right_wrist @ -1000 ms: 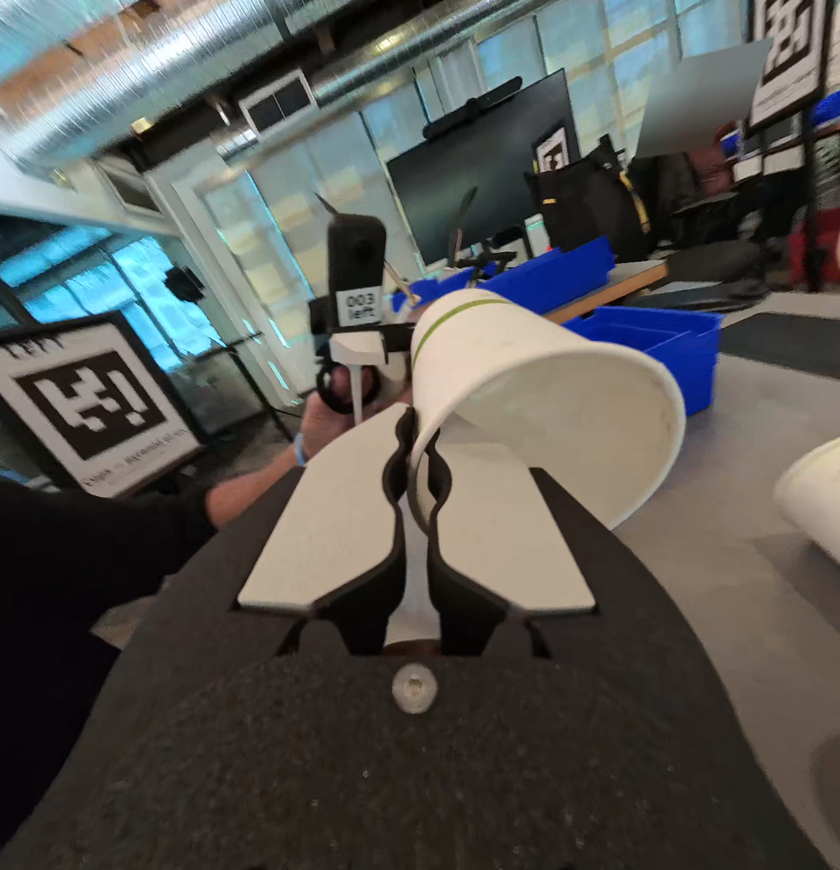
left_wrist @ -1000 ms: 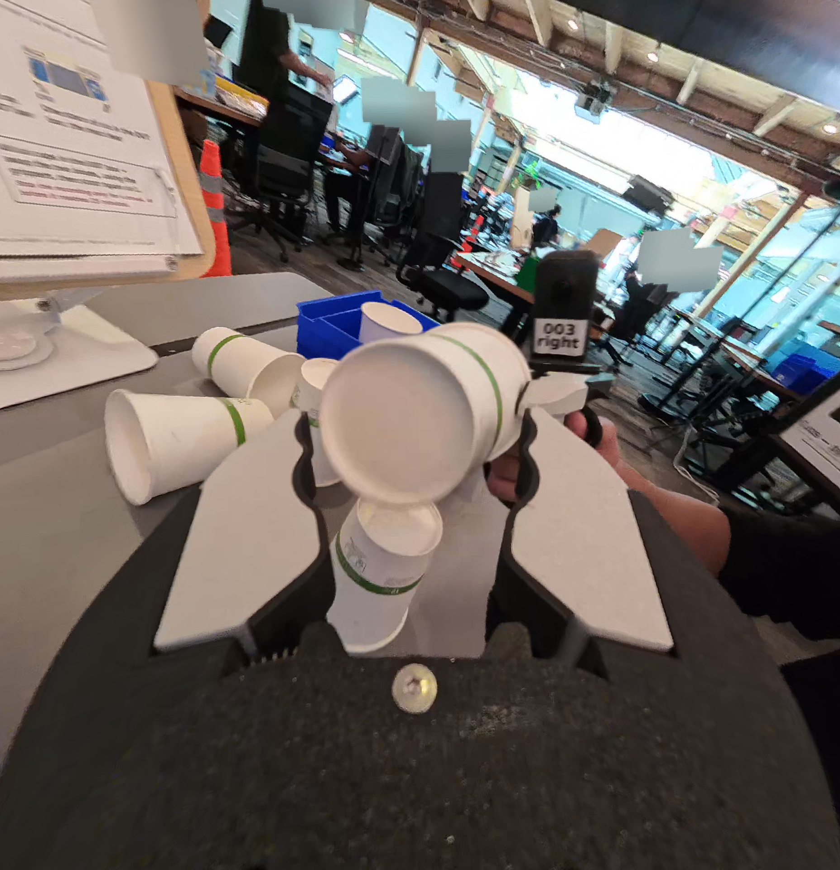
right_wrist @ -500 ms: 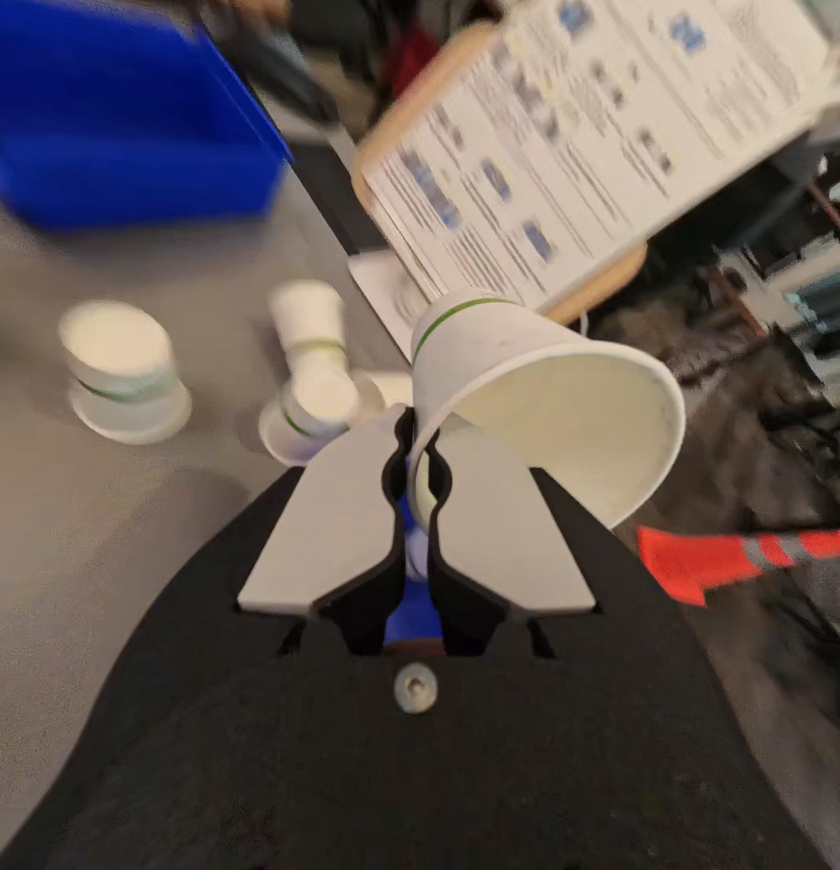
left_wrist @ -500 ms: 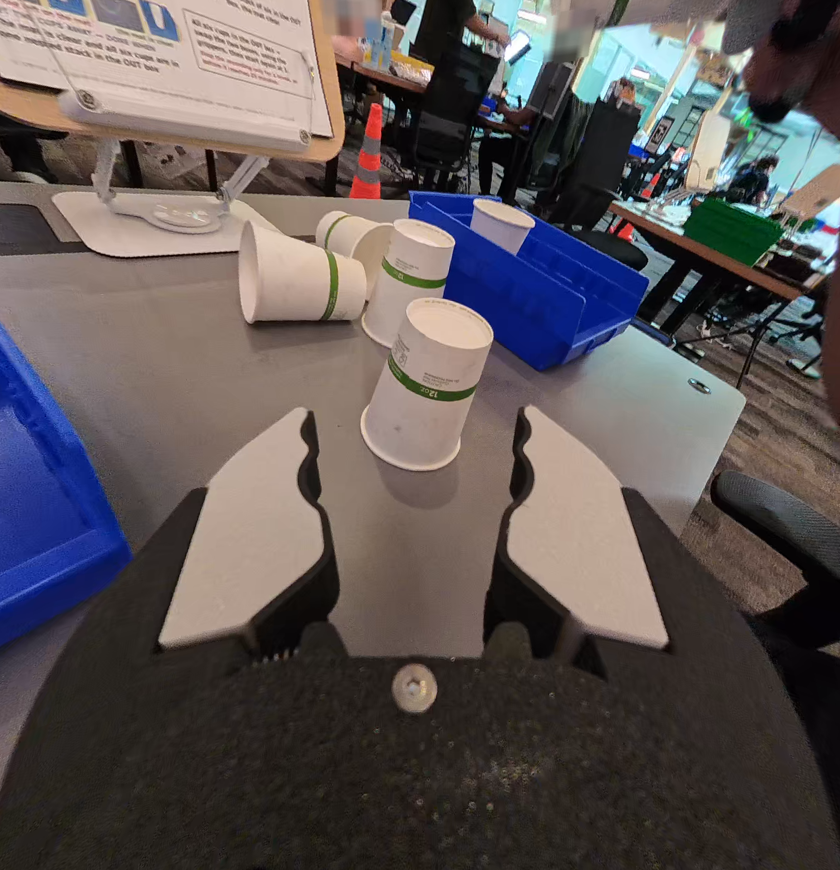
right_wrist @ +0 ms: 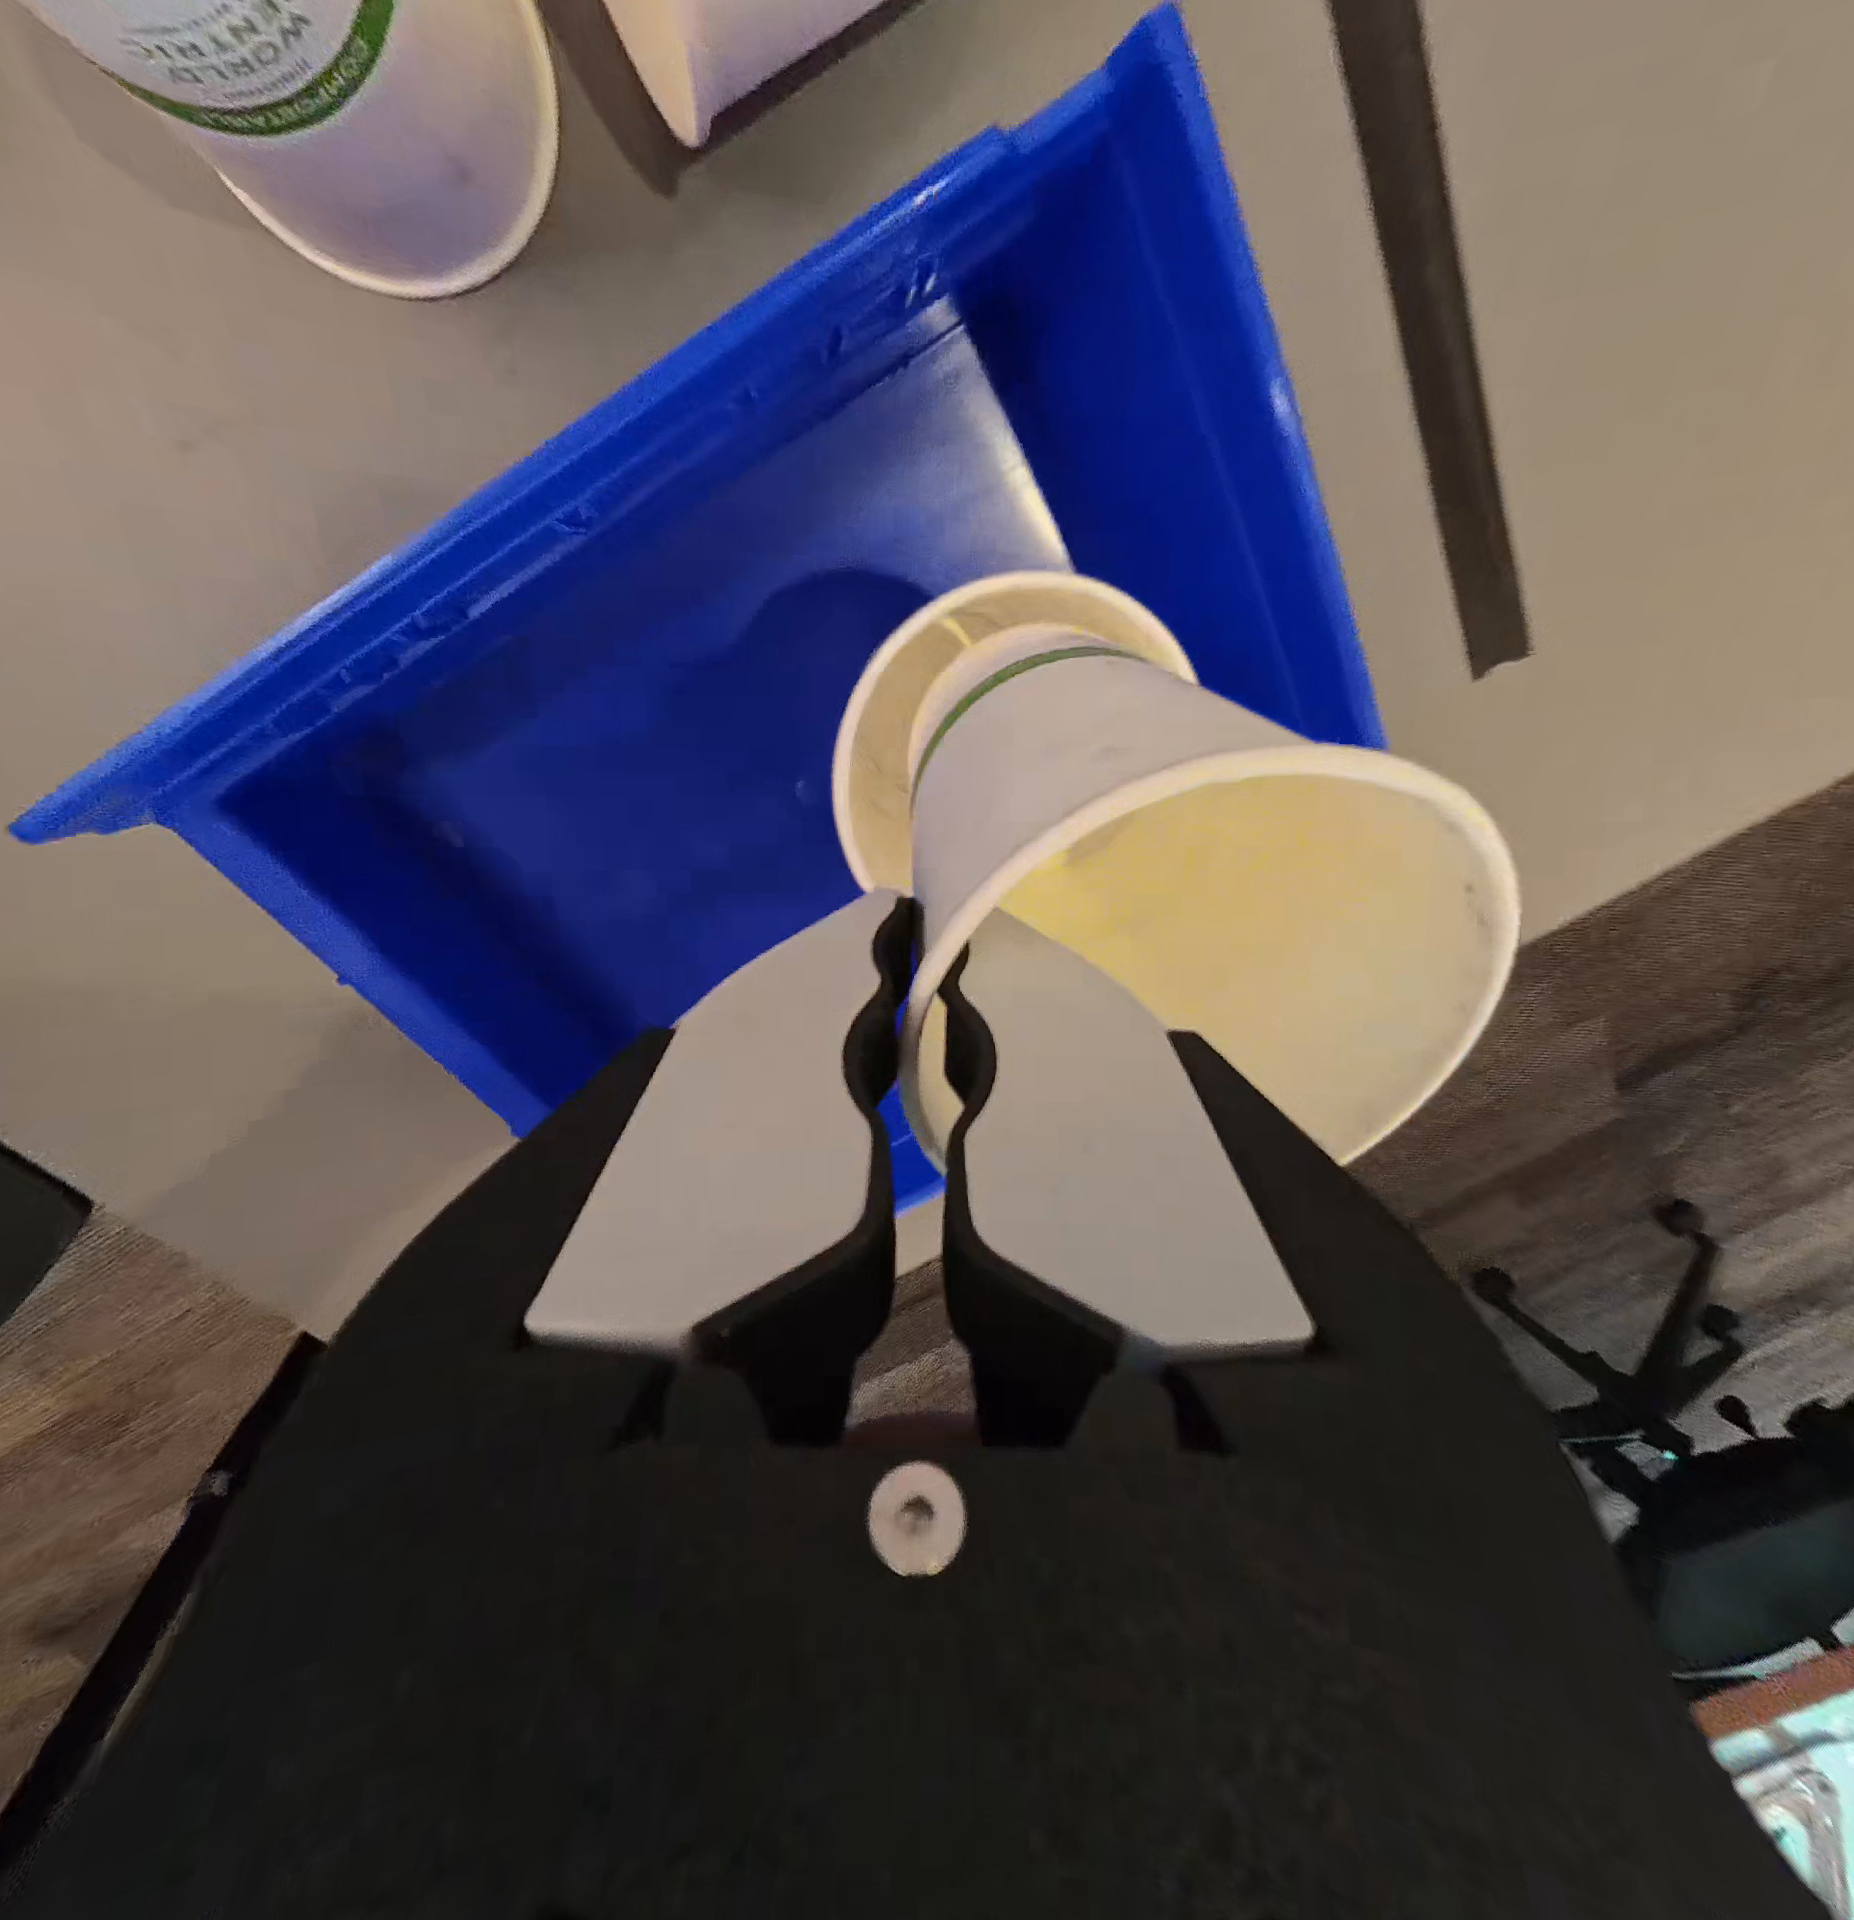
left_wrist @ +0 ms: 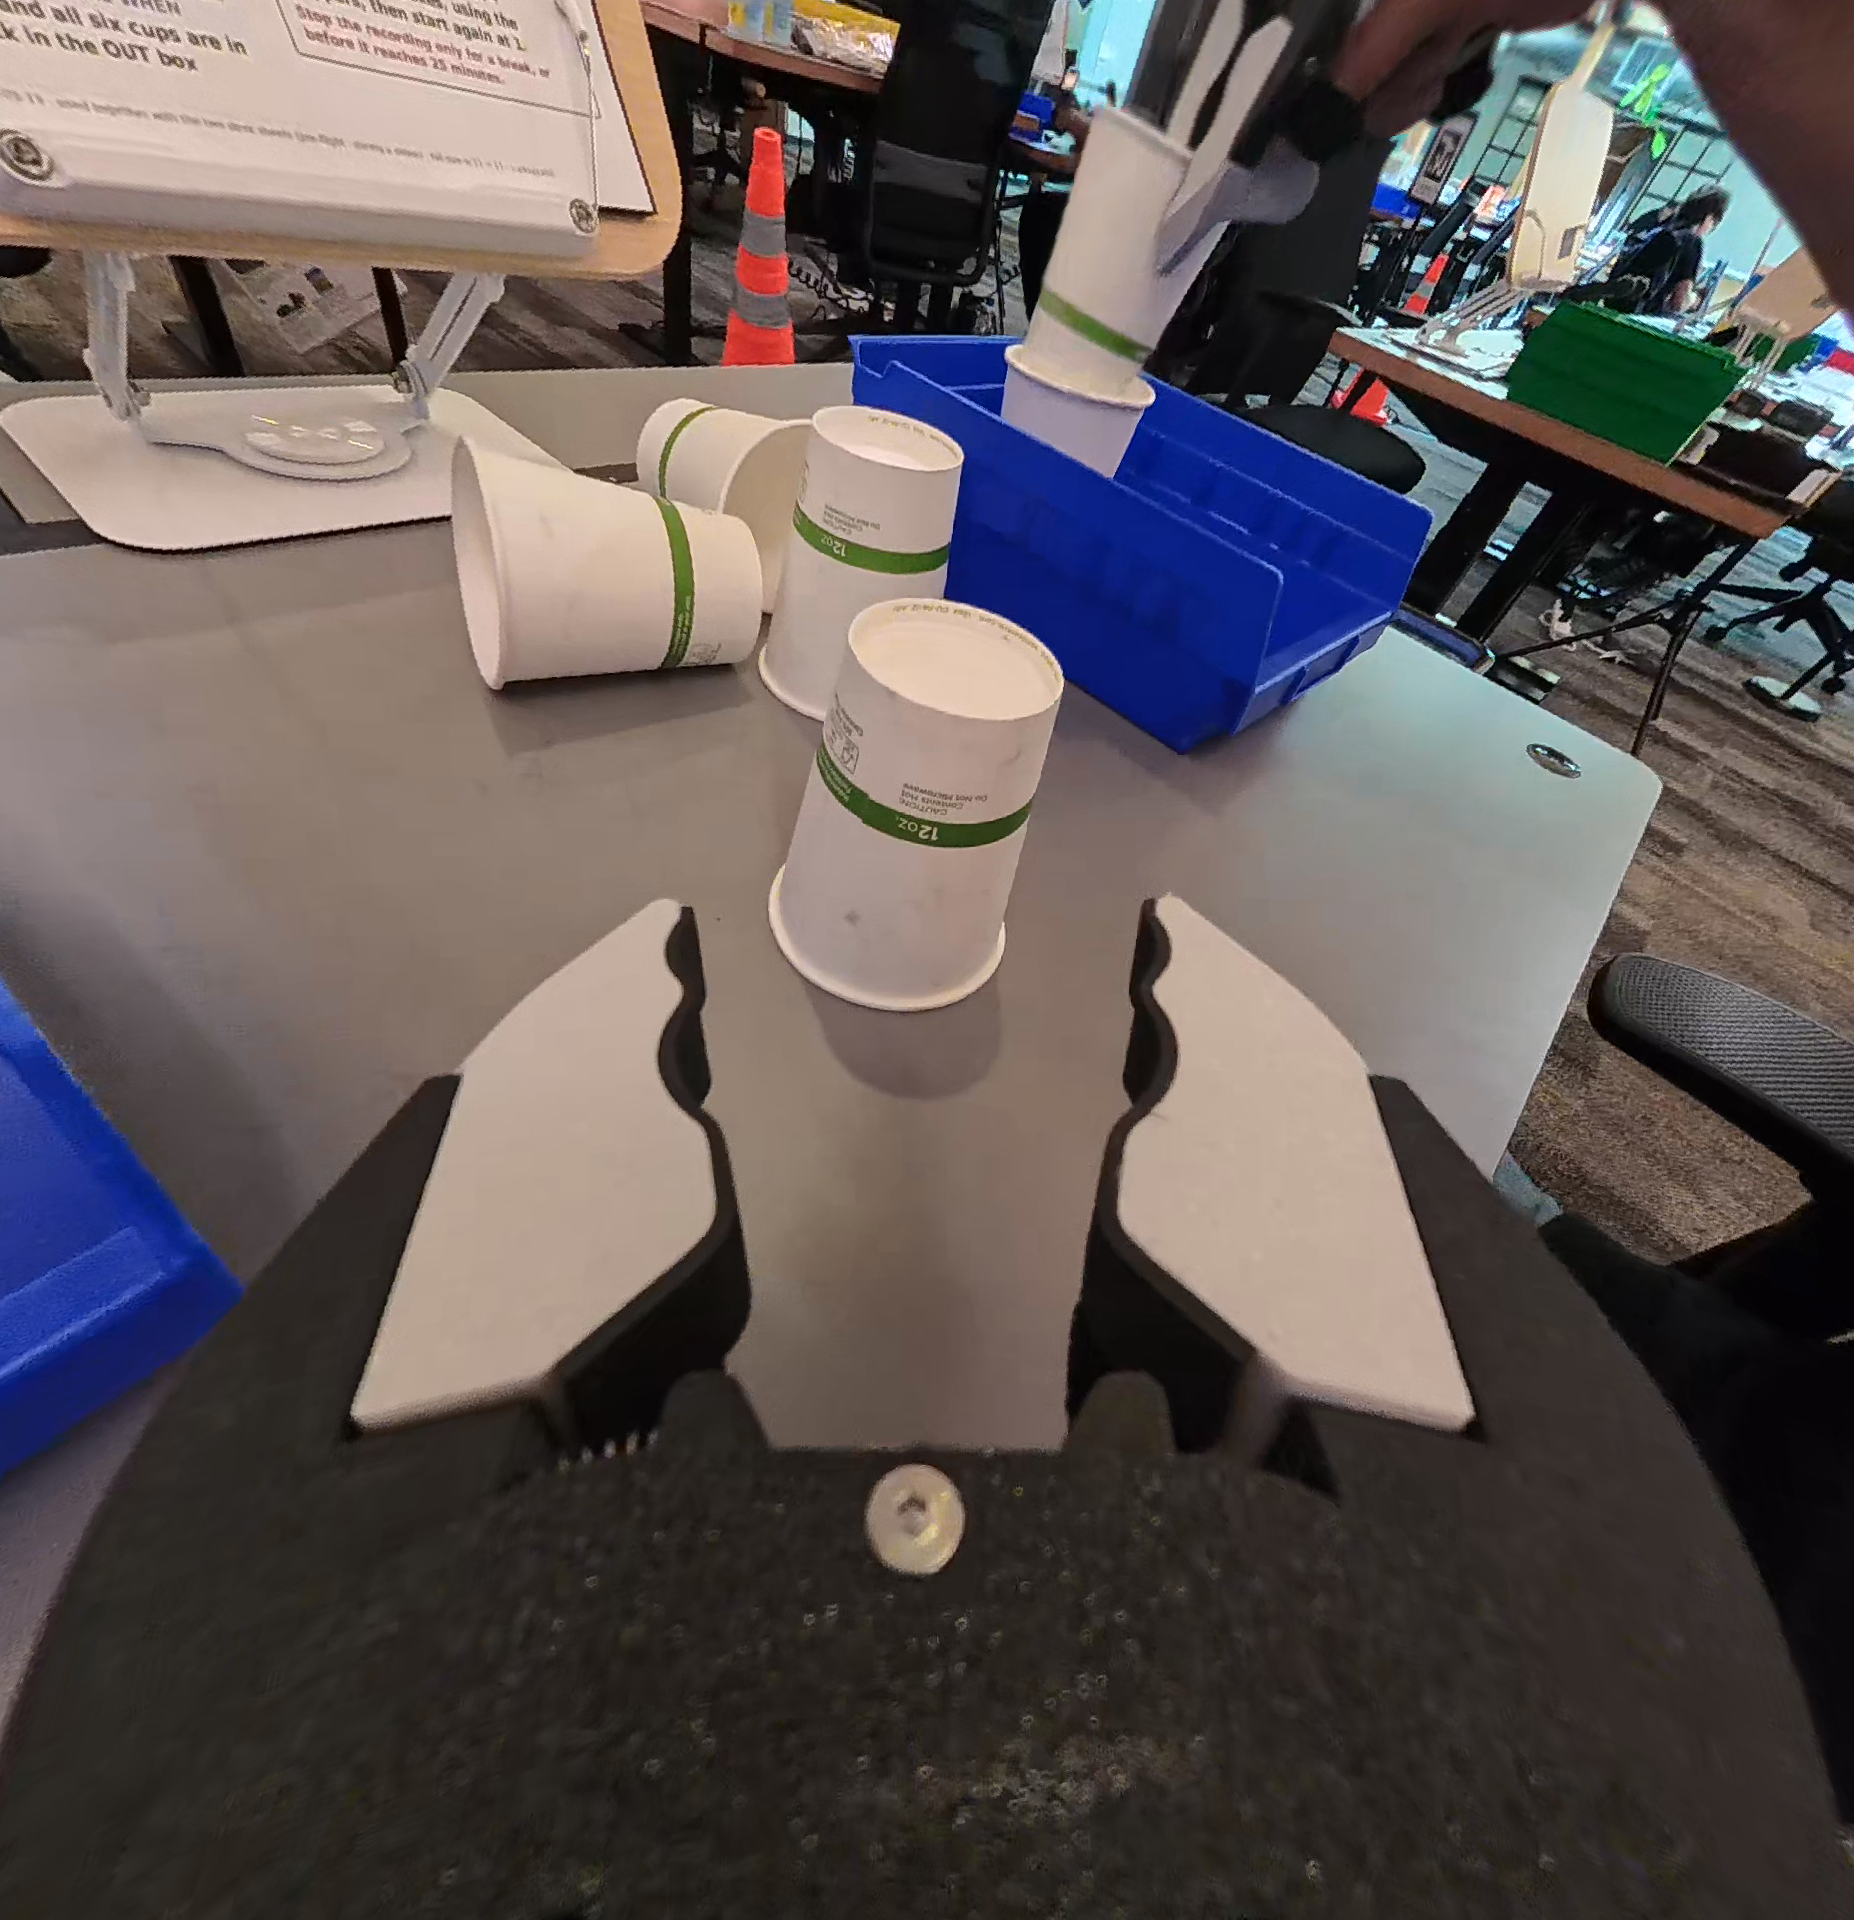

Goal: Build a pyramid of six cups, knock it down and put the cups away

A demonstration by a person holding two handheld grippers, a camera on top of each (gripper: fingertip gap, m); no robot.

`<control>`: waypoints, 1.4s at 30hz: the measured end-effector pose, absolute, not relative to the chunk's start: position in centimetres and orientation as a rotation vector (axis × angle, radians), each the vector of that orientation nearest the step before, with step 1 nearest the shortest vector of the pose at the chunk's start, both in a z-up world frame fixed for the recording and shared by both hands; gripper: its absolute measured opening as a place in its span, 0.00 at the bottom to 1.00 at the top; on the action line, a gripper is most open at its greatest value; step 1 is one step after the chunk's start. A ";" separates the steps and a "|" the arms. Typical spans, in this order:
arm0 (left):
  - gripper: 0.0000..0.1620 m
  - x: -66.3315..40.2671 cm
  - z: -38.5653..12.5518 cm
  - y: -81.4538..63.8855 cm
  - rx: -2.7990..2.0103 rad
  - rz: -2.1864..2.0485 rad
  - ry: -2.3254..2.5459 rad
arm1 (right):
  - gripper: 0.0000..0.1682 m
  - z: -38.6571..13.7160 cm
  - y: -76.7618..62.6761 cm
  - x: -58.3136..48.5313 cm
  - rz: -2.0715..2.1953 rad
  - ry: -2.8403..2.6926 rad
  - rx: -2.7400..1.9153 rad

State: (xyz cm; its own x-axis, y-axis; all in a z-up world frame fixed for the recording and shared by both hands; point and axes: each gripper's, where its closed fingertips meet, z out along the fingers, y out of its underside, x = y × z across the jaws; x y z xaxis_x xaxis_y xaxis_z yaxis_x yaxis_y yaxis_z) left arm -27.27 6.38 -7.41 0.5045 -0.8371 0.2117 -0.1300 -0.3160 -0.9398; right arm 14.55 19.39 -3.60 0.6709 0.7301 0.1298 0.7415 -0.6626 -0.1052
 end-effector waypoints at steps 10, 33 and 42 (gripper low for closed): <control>0.48 -25.8 -9.0 5.3 -1.786 -0.885 0.928 | 0.01 -8.6 19.9 14.4 0.066 -1.213 -2.915; 0.52 -26.1 -10.0 6.2 -1.813 -0.850 0.932 | 0.27 -4.2 5.3 -11.9 0.559 -0.722 -1.608; 0.56 -25.1 -11.1 6.4 -1.816 -0.791 0.991 | 0.26 -9.0 4.0 -11.8 0.434 -0.726 -1.688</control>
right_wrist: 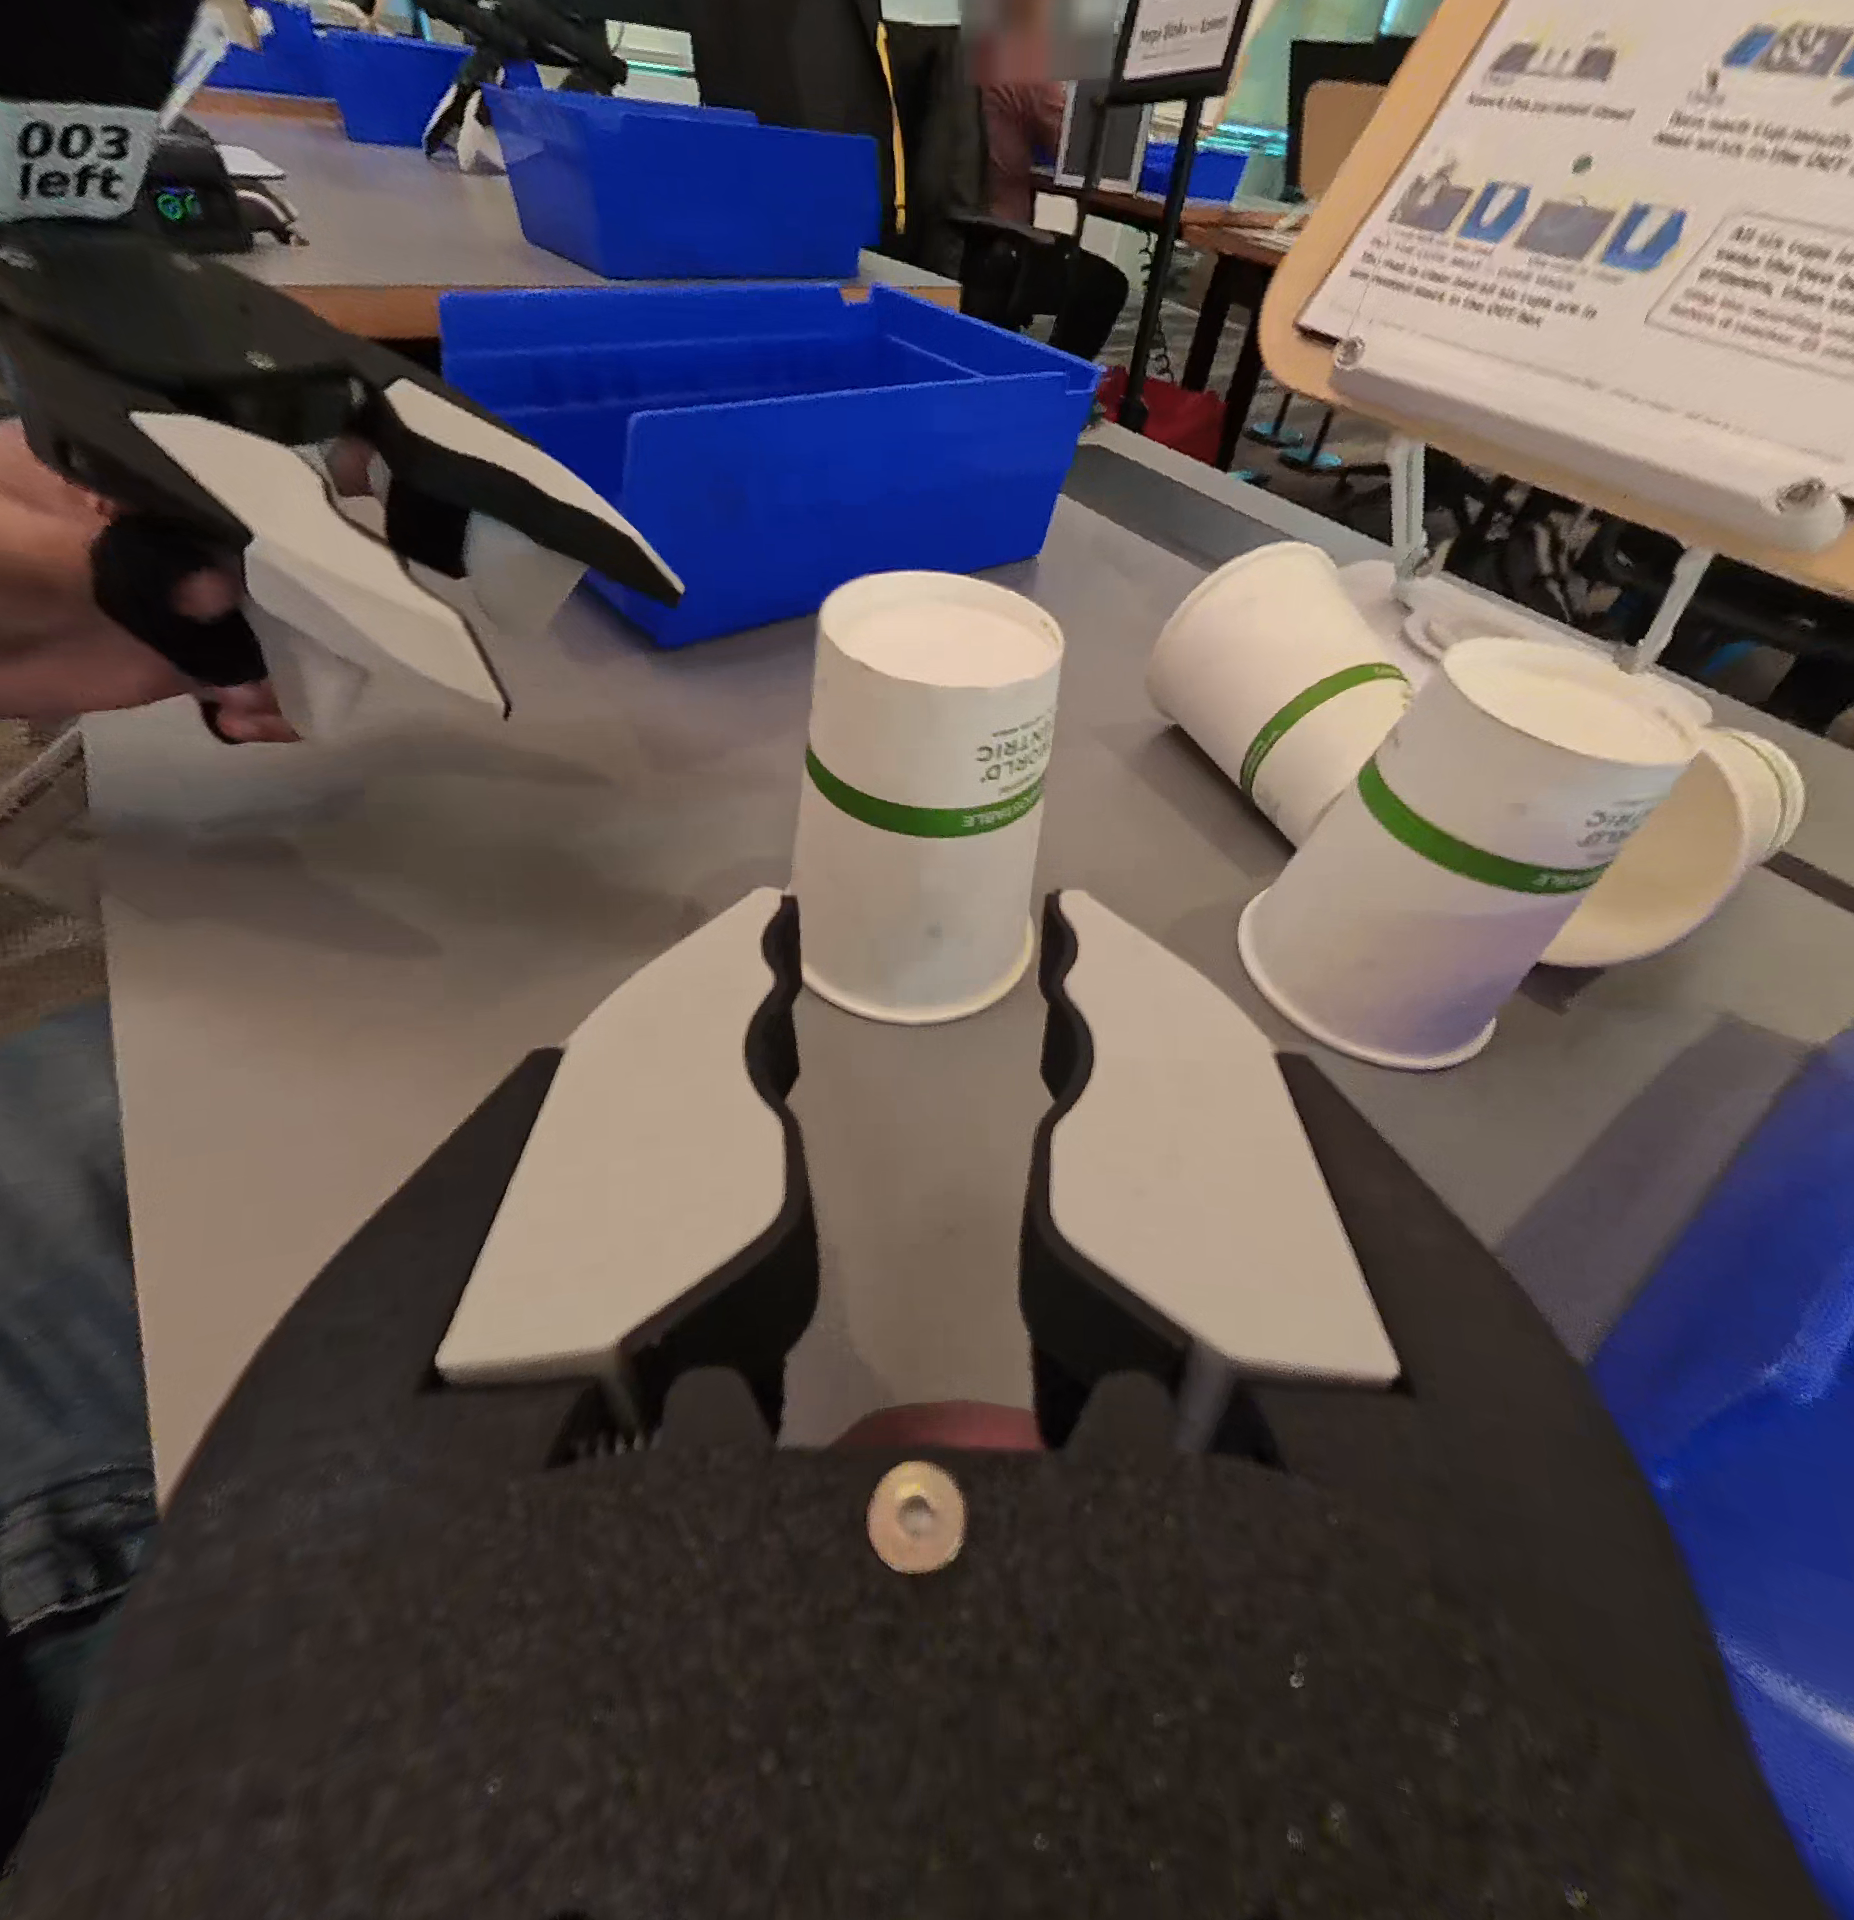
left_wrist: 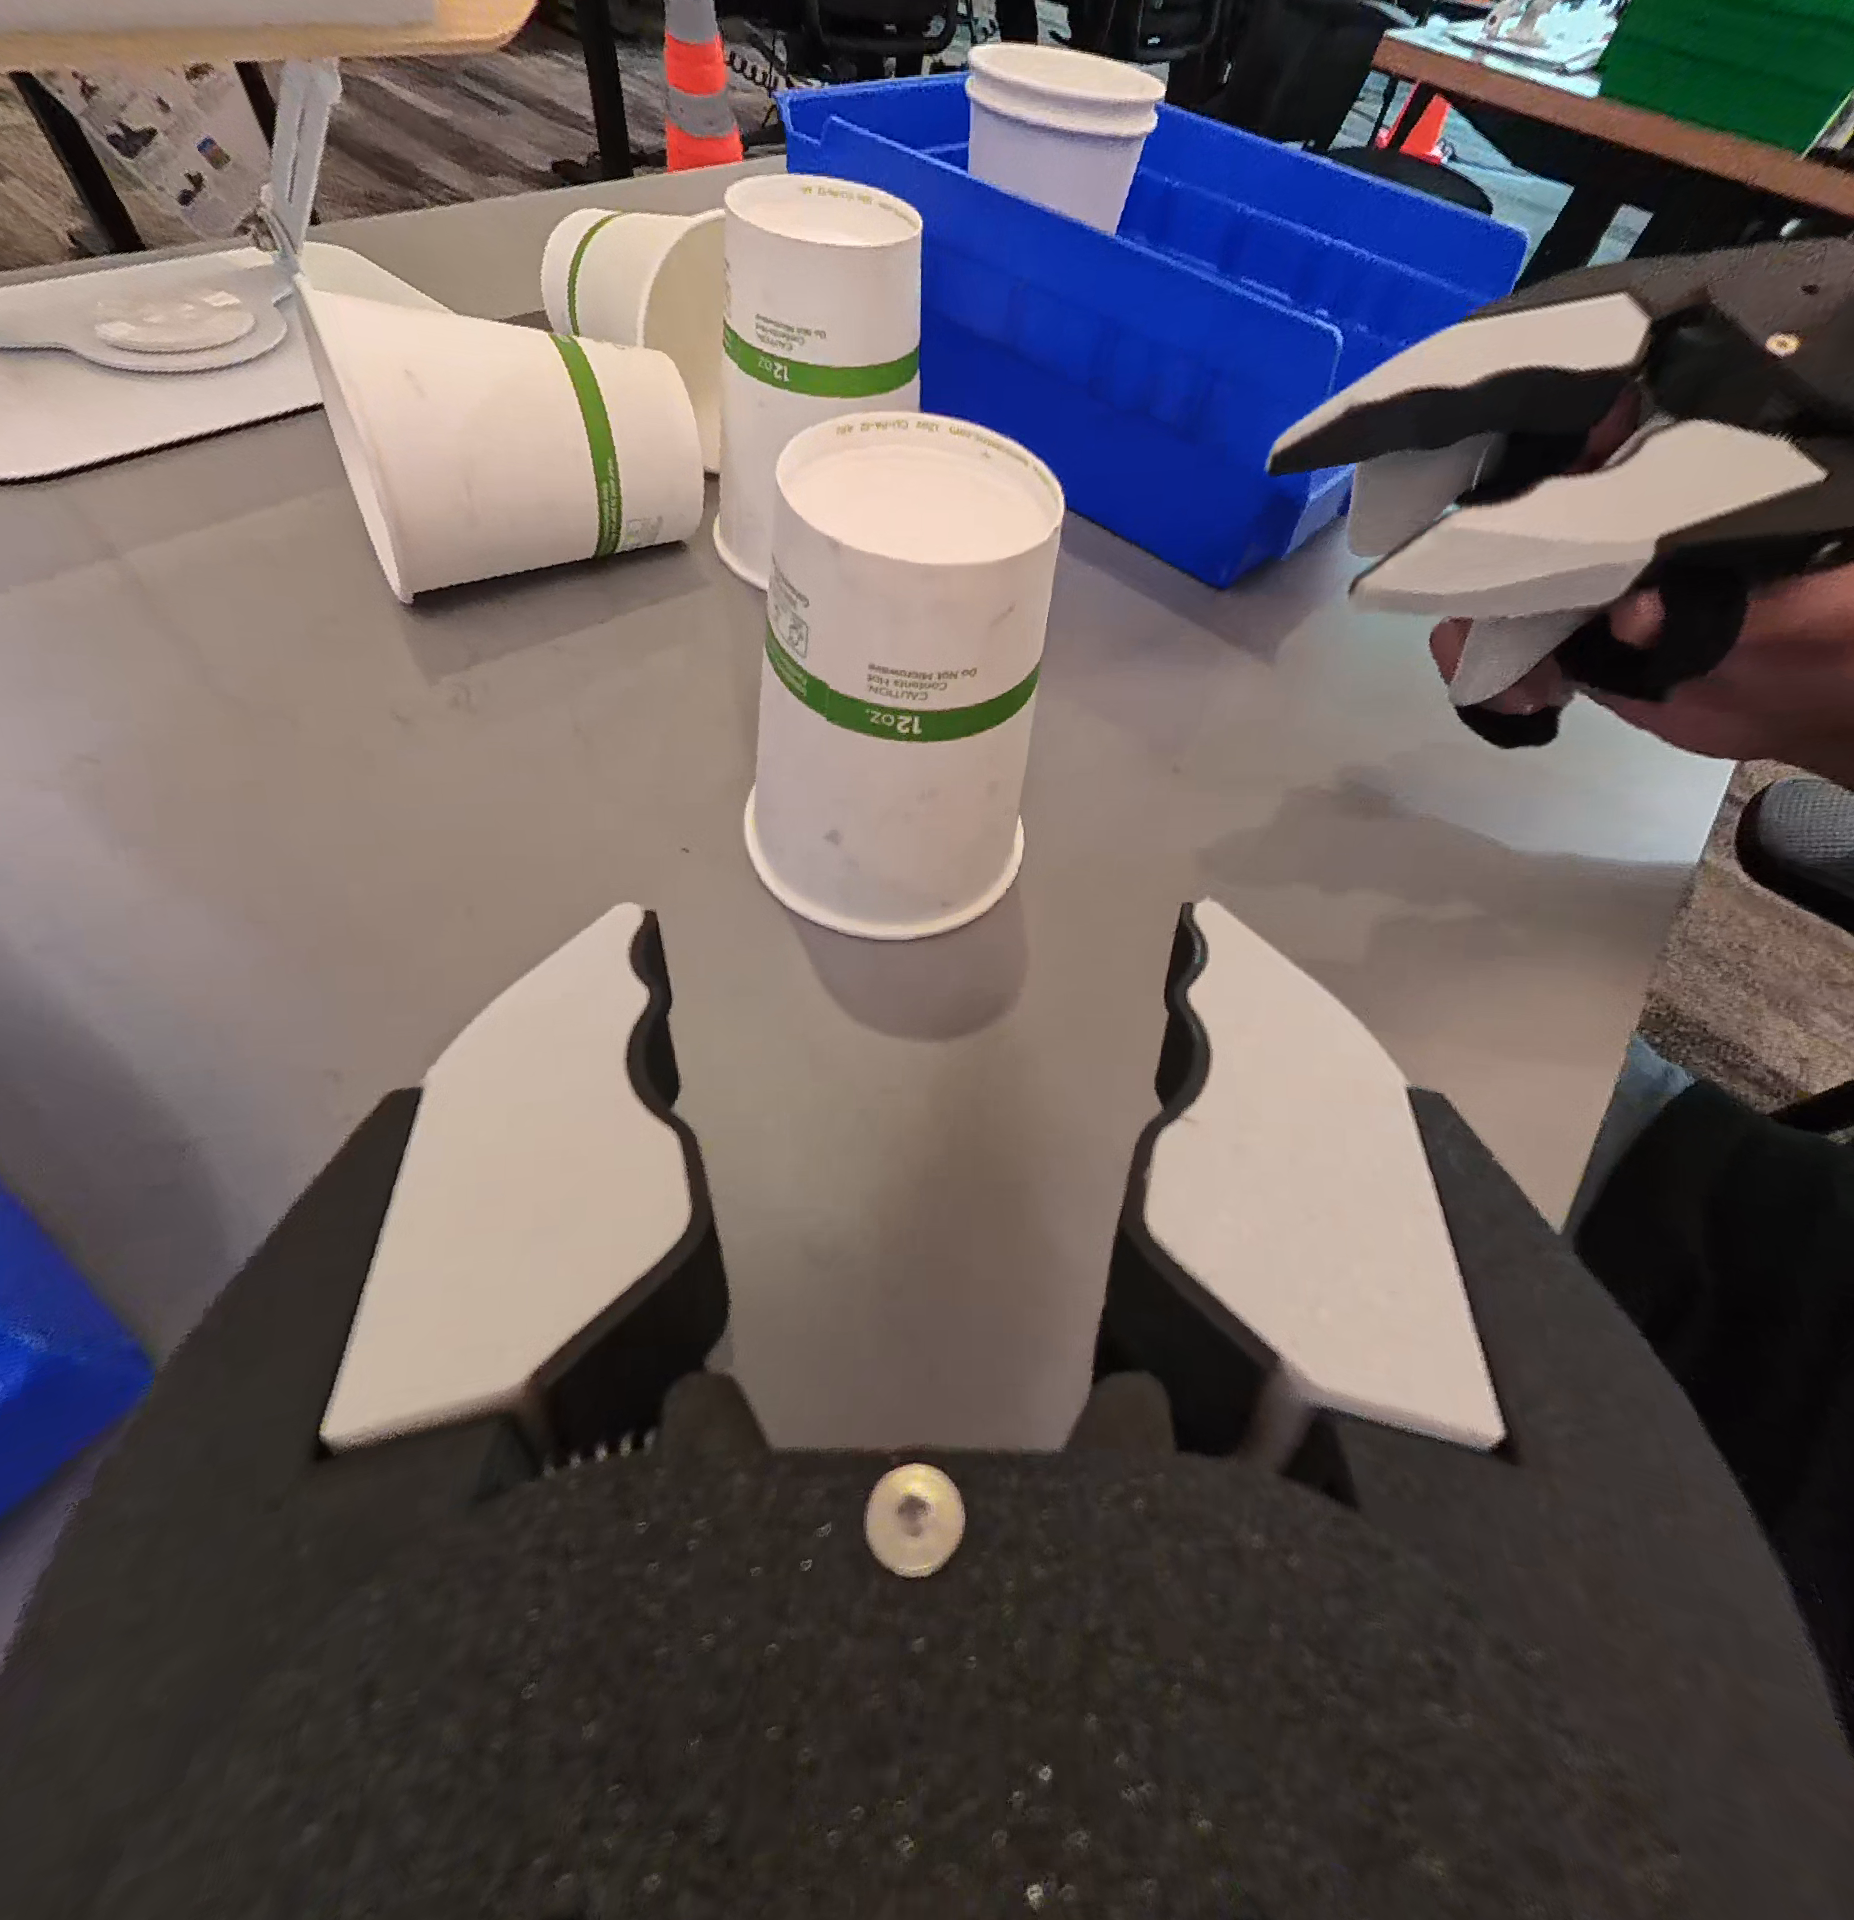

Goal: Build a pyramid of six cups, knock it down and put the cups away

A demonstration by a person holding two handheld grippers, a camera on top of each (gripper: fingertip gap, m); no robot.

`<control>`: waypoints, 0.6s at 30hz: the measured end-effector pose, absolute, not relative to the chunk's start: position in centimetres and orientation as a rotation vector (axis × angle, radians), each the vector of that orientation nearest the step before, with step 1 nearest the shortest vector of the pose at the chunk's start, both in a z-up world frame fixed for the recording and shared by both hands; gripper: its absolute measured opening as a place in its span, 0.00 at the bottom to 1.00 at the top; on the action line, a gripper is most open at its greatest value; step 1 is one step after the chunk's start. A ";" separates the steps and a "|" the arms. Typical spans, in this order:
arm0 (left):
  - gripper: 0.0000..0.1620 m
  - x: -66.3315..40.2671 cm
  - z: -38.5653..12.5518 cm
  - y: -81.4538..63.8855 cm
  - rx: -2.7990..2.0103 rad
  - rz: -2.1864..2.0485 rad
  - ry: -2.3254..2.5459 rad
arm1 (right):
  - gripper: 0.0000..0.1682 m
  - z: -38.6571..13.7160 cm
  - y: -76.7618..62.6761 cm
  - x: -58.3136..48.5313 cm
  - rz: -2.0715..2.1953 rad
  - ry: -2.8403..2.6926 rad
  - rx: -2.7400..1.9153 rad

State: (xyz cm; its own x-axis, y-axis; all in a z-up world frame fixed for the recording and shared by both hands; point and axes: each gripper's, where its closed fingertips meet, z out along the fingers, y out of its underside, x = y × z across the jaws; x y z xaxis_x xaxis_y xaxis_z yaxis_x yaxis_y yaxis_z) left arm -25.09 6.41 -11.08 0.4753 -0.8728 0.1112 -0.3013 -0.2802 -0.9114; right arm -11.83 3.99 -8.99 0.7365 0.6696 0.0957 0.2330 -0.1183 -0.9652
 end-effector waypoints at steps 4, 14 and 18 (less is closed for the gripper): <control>0.59 -23.5 -10.8 7.9 -1.800 -0.758 1.062 | 0.26 -8.9 4.7 -10.7 0.498 -0.648 -1.723; 0.52 -16.0 -13.7 11.8 -1.851 -0.596 1.361 | 0.26 -9.1 5.2 -8.7 0.558 -0.546 -1.764; 0.51 -17.0 -11.0 13.7 -1.836 -0.647 1.215 | 0.26 -9.8 5.2 -8.6 0.549 -0.552 -1.772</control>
State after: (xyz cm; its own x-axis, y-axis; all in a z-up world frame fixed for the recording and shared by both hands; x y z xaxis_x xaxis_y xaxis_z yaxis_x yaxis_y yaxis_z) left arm -17.04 13.65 -10.97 0.4018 -0.9155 -0.0216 -0.4930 -0.1964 -0.8476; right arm -8.59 5.22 -9.77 0.7805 0.6192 -0.0859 0.0893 -0.2465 -0.9650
